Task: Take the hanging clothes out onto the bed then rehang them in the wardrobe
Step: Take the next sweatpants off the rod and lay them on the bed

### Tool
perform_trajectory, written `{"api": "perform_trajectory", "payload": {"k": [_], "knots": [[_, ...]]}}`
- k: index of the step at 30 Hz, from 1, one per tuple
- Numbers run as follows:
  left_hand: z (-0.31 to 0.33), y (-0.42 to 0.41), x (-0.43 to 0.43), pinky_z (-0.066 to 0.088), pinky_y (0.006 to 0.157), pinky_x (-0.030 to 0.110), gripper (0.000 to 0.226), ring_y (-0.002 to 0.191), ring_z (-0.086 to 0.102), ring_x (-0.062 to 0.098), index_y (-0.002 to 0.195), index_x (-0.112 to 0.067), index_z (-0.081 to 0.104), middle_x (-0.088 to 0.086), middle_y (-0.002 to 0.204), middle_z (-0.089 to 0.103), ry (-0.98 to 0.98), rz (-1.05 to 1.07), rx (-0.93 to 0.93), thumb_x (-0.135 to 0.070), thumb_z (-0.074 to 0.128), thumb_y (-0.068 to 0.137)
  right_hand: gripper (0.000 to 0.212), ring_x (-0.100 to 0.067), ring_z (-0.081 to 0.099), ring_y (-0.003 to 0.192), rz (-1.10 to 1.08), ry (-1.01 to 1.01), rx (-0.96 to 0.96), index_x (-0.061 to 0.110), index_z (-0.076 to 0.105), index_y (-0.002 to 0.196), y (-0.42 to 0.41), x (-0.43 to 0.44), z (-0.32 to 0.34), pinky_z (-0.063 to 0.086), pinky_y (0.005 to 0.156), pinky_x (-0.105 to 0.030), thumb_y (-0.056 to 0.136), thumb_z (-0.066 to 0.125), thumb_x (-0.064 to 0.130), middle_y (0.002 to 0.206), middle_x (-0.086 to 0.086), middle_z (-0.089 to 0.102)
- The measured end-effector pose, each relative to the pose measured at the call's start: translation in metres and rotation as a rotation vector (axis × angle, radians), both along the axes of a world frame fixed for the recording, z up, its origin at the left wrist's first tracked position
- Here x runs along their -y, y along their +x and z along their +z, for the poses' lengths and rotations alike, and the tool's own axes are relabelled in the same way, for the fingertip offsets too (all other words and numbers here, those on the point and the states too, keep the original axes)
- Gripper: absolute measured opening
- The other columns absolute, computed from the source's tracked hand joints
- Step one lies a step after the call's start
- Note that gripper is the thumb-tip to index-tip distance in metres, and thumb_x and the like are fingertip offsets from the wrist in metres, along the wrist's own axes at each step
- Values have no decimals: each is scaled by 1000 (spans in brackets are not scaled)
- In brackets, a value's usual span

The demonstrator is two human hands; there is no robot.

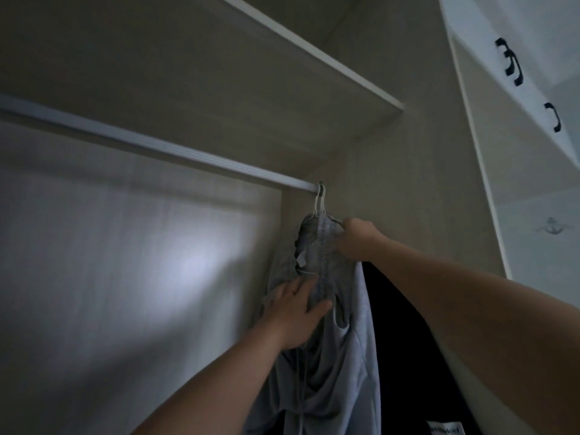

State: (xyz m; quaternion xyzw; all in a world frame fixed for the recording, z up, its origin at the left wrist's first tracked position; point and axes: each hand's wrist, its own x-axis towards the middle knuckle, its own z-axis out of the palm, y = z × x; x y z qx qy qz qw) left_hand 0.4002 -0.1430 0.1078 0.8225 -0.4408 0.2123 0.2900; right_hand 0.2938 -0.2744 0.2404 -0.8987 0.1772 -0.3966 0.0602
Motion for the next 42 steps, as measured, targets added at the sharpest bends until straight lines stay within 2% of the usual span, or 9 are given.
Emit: {"api": "perform_trajectory", "payload": {"k": [6, 13, 18, 22, 24, 26, 29, 35, 42], "knots": [[13, 1, -2, 16, 122, 43, 86, 151, 12, 18, 154, -44, 17, -9, 163, 22, -189, -154, -86, -83, 28, 78, 23, -17, 58, 63, 352, 839, 121, 10, 55, 72, 11, -21, 20, 47, 55, -26, 93, 60, 20, 71, -6, 59], [23, -3, -11, 33, 115, 47, 81, 144, 33, 26, 154, -49, 8, -4, 156, 39, -137, -206, 15, -79, 28, 81, 27, -18, 57, 57, 409, 944, -29, 6, 50, 78, 20, -38, 27, 47, 43, -24, 103, 38, 9, 60, -8, 60], [23, -5, -16, 29, 117, 48, 72, 149, 24, 23, 155, -47, 5, -8, 158, 35, -124, -236, 52, -70, 32, 92, 16, -27, 56, 97, 449, 822, 83, 7, 50, 88, 29, -42, 29, 50, 94, -41, 98, 41, -1, 94, -10, 53], [21, -2, -18, 29, 117, 48, 71, 148, 23, 24, 154, -49, 7, -7, 158, 34, -111, -234, 59, -72, 32, 92, 36, -30, 48, 131, 402, 741, 217, 0, 46, 137, 45, -46, 28, 52, 82, -27, 103, 37, 6, 140, -16, 50], [20, 1, -20, 31, 115, 47, 72, 146, 27, 24, 154, -49, 9, -8, 156, 37, -113, -257, 37, -74, 31, 90, 37, -28, 43, 136, 195, 309, 190, 3, 44, 140, 48, -49, 18, 44, 99, -31, 104, 40, 12, 147, -11, 45], [20, 4, -20, 31, 116, 47, 71, 146, 27, 23, 153, -49, 10, -9, 156, 37, -116, -260, 27, -74, 31, 90, 35, -26, 46, 133, 108, 126, 232, 7, 47, 138, 51, -50, 14, 43, 100, -33, 104, 43, 16, 144, -6, 48], [17, 12, -20, 22, 119, 44, 76, 149, 14, 21, 153, -50, 4, -8, 161, 27, -87, -181, 45, -75, 28, 86, 25, -26, 58, 112, 395, 594, 506, 6, 58, 118, 58, -40, 16, 46, 82, -29, 102, 43, 18, 120, -17, 59], [15, 19, -15, 24, 113, 31, 69, 146, 17, 14, 154, -42, 15, -7, 160, 28, -210, -178, 119, -66, 37, 92, 33, -20, 52, 82, 389, 353, 500, 9, 54, 71, 48, -20, 9, 40, 72, -31, 100, 50, 26, 81, -14, 56], [23, 1, -8, 29, 114, 39, 52, 138, 32, 27, 145, -21, 43, 1, 151, 41, -542, 37, 354, -44, 48, 99, 28, -41, 58, 91, 121, -148, 457, 14, 46, 82, -30, 13, -5, 37, 68, -37, 102, 41, 32, 96, -24, 63]]}}
